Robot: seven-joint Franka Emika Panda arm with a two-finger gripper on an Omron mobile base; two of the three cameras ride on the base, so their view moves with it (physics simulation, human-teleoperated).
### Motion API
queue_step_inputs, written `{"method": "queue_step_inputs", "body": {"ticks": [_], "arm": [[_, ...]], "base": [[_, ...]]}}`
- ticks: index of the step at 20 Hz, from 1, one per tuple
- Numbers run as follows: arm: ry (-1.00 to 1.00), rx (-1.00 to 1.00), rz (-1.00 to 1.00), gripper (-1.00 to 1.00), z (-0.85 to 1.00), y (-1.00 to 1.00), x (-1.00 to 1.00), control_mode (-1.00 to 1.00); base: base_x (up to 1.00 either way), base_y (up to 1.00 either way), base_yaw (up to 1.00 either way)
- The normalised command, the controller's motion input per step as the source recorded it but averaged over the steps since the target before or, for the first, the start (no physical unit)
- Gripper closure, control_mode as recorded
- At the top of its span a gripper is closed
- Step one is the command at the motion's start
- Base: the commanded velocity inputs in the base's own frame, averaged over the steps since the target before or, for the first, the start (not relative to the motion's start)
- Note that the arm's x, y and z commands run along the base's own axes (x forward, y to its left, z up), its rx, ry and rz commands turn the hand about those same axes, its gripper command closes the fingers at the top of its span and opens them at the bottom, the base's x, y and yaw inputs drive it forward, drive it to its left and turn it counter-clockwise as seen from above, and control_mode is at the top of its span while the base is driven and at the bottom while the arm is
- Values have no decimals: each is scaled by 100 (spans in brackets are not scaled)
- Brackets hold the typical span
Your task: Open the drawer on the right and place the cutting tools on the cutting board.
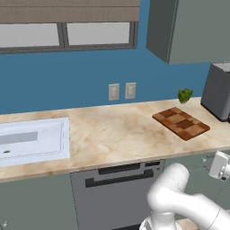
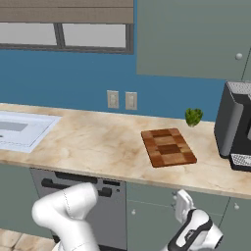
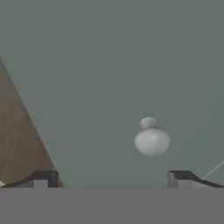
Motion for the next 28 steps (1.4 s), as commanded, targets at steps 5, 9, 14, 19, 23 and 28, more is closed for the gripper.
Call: {"method": "queue_step_inputs", "body": {"ticks": [5,9,14,19,23,28], "arm": [[0,1,0,-100,-19,-11,11,-100],[0,1,0,-100,-19,-6,13,-100],[0,0,0,-100,-17,-2,12,-100],[0,0,0,-100,-17,0,13,-100],[0,1,0,-100,-15,0,16,-100],[0,1,0,-100,-11,0,5,-100]], "base": [[0,0,0],[0,0,0],[0,0,0],[0,0,0],[0,0,0],[0,0,0]]}}
